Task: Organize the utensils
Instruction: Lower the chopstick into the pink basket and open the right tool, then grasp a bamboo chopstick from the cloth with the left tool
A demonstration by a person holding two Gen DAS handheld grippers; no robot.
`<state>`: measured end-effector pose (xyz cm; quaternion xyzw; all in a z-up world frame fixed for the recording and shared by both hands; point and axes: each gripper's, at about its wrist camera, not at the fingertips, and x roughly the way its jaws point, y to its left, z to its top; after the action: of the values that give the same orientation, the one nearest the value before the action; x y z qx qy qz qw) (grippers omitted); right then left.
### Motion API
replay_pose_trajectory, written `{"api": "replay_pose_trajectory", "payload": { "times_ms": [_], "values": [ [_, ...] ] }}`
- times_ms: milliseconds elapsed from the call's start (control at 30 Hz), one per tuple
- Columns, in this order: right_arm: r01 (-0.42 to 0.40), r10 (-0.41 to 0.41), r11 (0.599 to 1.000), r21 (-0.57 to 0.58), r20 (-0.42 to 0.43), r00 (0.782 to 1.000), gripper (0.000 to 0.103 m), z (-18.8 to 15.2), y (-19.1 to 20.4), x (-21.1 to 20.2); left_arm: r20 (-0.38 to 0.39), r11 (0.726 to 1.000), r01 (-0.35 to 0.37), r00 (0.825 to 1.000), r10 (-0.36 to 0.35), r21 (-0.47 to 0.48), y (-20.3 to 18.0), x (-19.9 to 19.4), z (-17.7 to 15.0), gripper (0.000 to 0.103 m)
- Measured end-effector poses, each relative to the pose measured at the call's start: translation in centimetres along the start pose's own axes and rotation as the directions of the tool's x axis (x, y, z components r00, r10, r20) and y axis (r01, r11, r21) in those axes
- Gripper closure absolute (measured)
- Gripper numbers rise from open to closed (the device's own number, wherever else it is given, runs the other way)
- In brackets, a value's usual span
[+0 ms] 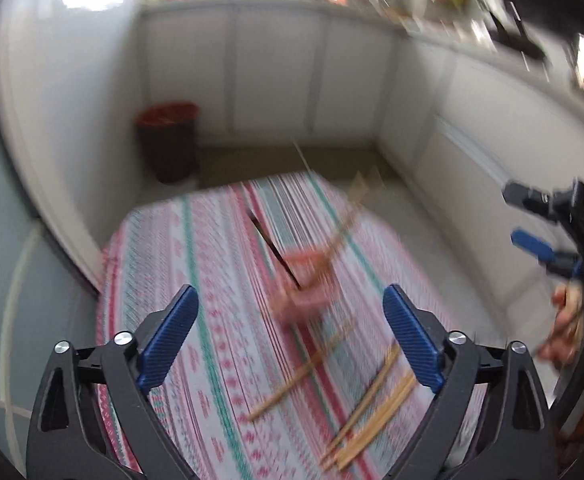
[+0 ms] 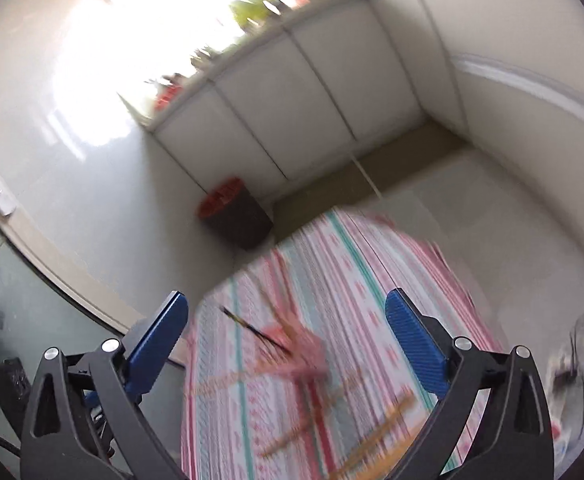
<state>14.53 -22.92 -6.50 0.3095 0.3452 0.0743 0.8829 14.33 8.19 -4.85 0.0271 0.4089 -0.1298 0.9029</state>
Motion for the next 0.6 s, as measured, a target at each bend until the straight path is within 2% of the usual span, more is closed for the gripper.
{"api": "replay_pose_trajectory", "payload": {
  "times_ms": [100,167,200,267,400,467,567,600],
  "values": [
    [0.083,-0.074,0.992,0.096,-0.092,0.993,0.007,-2.4,-6.0,1.4,-0.153,0.989,-0.022,0.987,0.044,0.146,-2.2,4.7,-3.5,0.013],
    [0.148,-0.123,0.981,0.124,-0.188,0.974,0.007,-2.9,-8.2,2.8,-0.231,0.981,-0.035,0.970,0.080,0.193,-2.3,7.4,-5.9,0.013],
    [0.140,-0.105,0.980,0.139,-0.231,0.967,0.007,-2.9,-9.0,3.3,-0.278,0.975,-0.047,0.955,0.108,0.218,-2.0,9.4,-7.7,0.013],
    [0.107,-0.054,0.978,0.180,-0.278,0.959,0.007,-2.9,-10.1,3.7,-0.321,0.971,-0.050,0.939,0.127,0.235,-0.6,11.9,-10.0,0.015],
    [0.093,-0.018,0.972,0.214,-0.328,0.945,0.007,-3.0,-10.5,4.2,-0.327,0.965,-0.033,0.937,0.120,0.261,1.6,15.1,-13.3,0.022],
    [0.097,-0.012,0.970,0.223,-0.356,0.934,0.007,-3.2,-10.5,4.9,-0.323,0.961,-0.030,0.938,0.121,0.274,1.9,15.9,-13.7,0.025],
    [0.101,-0.001,0.968,0.231,-0.396,0.918,0.007,-4.1,-10.4,5.7,-0.330,0.964,0.003,0.940,0.088,0.267,2.0,17.2,-13.9,0.029],
    [0.105,-0.004,0.968,0.228,-0.406,0.914,0.007,-4.3,-10.3,5.9,-0.324,0.966,0.021,0.944,0.066,0.258,2.1,17.2,-13.8,0.033]
  ]
}}
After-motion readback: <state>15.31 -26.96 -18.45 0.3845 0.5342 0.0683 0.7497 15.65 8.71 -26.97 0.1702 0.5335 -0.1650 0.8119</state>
